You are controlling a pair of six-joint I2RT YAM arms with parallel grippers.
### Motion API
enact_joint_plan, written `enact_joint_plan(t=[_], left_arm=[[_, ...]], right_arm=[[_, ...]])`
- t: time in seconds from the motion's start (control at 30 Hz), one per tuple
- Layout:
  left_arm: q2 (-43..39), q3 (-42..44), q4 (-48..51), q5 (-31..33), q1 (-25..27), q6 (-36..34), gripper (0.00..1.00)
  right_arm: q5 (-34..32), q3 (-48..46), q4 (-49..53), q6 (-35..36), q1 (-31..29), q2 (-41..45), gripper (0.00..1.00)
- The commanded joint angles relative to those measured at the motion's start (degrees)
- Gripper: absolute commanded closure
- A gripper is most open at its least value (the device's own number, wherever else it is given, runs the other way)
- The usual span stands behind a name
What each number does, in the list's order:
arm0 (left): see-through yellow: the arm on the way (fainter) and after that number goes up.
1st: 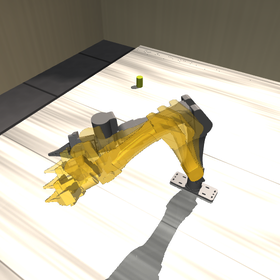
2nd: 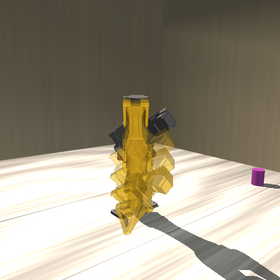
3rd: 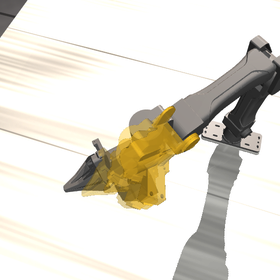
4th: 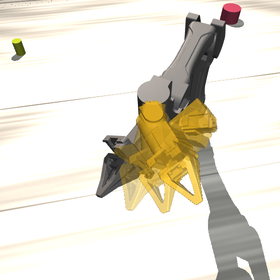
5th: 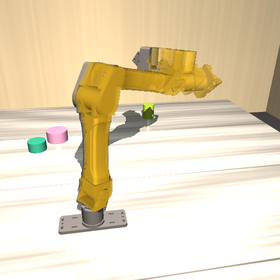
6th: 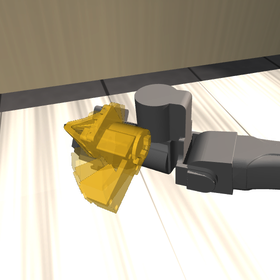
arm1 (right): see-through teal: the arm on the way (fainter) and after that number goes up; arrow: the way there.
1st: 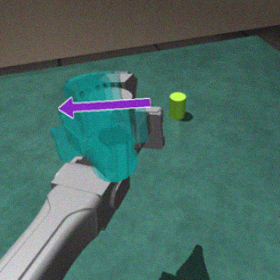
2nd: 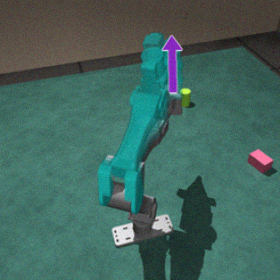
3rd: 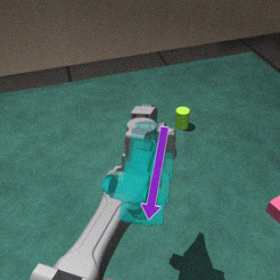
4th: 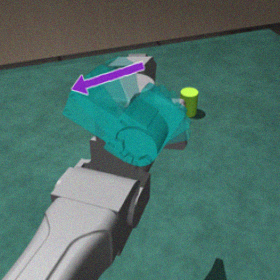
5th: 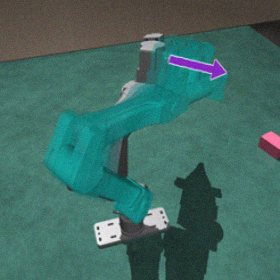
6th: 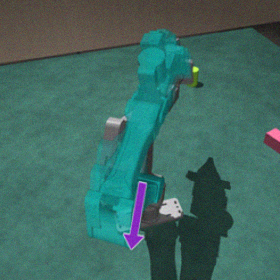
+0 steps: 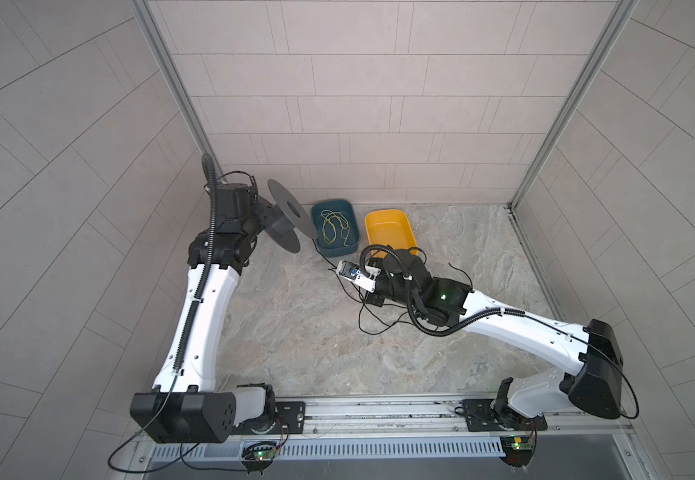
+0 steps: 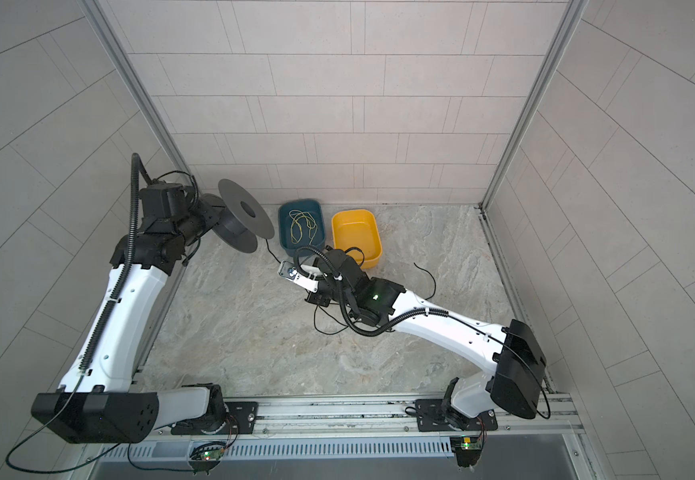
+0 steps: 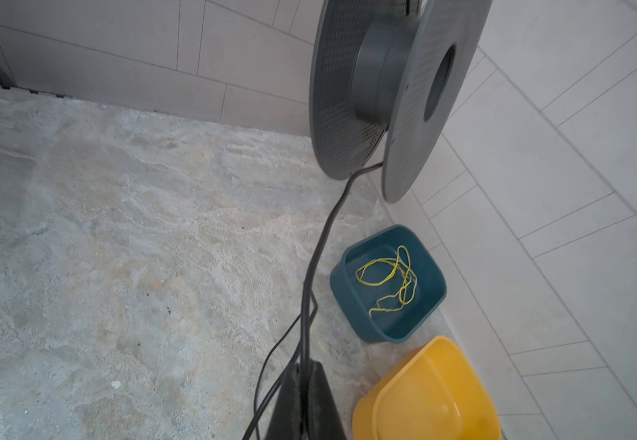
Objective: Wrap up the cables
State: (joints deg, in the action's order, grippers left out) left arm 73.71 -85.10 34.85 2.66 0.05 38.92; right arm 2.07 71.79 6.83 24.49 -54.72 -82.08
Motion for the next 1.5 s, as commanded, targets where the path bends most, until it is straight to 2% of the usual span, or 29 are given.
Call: enact_joint_plan(t=[0.0, 0.3, 0.43, 0.63, 0.7, 0.9, 1.13, 1.47], left_arm=[[-0.56, 1.07, -4.50, 3.20, 0.31, -3.37, 1.00], [0.53, 0.37, 0.05, 7.04, 3.66, -11.87, 1.00], [2.59, -2.90, 4.42, 9.30, 7.27, -16.02, 1.00], [4.95, -6.77, 9.48, 8.51, 11.89, -19.20, 1.00], [6.17, -8.40, 11.88, 8.61, 13.72, -20.80, 1.00], [7.61, -10.49, 16.15, 3.87, 17.13, -25.05, 1.00], [6.86, -9.30, 18.99, -4.44, 17.79, -32.09, 1.00], [3.98, -10.10, 22.93, -14.21, 18.04, -37.49, 1.00]], right_arm=[[-0.98, 4.29, 1.64, 4.13, -0.58, -1.22, 1.00], [-5.97, 11.93, 3.32, 6.57, -0.92, -3.93, 1.00], [-6.77, 14.18, 2.65, 6.33, -0.94, -5.22, 1.00], [-14.09, 19.37, 0.29, 2.35, -0.84, -9.00, 1.00], [-14.22, 20.77, 0.04, 1.55, -0.61, -9.90, 1.00], [-16.50, 25.71, 1.45, 0.34, 0.12, -12.56, 1.00], [-15.98, 30.00, 5.86, -1.23, 4.25, -14.68, 1.00], [-7.79, 31.45, 9.25, -5.78, 10.57, -16.83, 1.00]])
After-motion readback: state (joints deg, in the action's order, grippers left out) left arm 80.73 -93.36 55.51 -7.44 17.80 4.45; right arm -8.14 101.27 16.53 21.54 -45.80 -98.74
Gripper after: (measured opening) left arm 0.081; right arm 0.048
